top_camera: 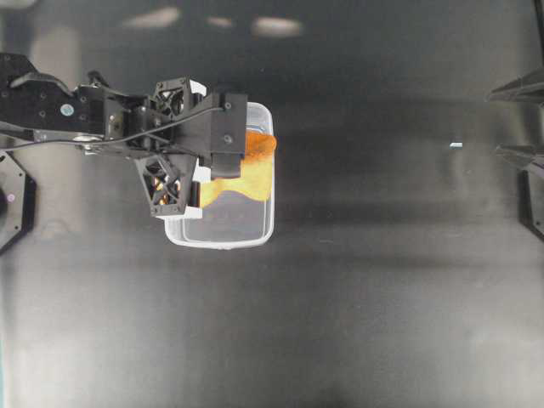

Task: Place the orange towel into the container with the left arm.

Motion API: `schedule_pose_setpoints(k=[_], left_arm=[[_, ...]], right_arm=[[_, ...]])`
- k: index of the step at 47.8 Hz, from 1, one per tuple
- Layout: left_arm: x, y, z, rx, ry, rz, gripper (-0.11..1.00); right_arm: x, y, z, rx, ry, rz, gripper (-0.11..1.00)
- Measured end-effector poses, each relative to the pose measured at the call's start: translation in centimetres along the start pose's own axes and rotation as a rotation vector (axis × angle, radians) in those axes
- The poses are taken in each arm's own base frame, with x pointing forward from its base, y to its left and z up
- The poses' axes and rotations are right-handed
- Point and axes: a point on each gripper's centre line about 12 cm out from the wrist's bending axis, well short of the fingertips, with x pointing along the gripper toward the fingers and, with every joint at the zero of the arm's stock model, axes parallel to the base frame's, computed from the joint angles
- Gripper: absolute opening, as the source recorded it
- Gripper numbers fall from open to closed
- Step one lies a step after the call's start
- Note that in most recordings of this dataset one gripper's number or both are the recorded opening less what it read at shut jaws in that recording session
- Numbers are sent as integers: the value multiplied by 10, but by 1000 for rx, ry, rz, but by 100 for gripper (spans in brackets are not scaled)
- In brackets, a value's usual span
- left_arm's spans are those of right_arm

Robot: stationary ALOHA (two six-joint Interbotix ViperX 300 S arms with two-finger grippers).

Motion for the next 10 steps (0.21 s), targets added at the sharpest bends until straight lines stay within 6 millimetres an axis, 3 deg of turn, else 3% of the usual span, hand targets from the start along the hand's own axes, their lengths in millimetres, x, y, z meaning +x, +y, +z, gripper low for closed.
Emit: schedule_pose_setpoints(k=[6, 10], left_arm=[[-1, -4, 1, 9, 2, -6, 67], [-2, -6, 4, 8, -3, -9, 85]], right_arm=[[0, 0, 0, 0, -3, 2, 74], [0, 0, 1, 0, -4, 2, 74]])
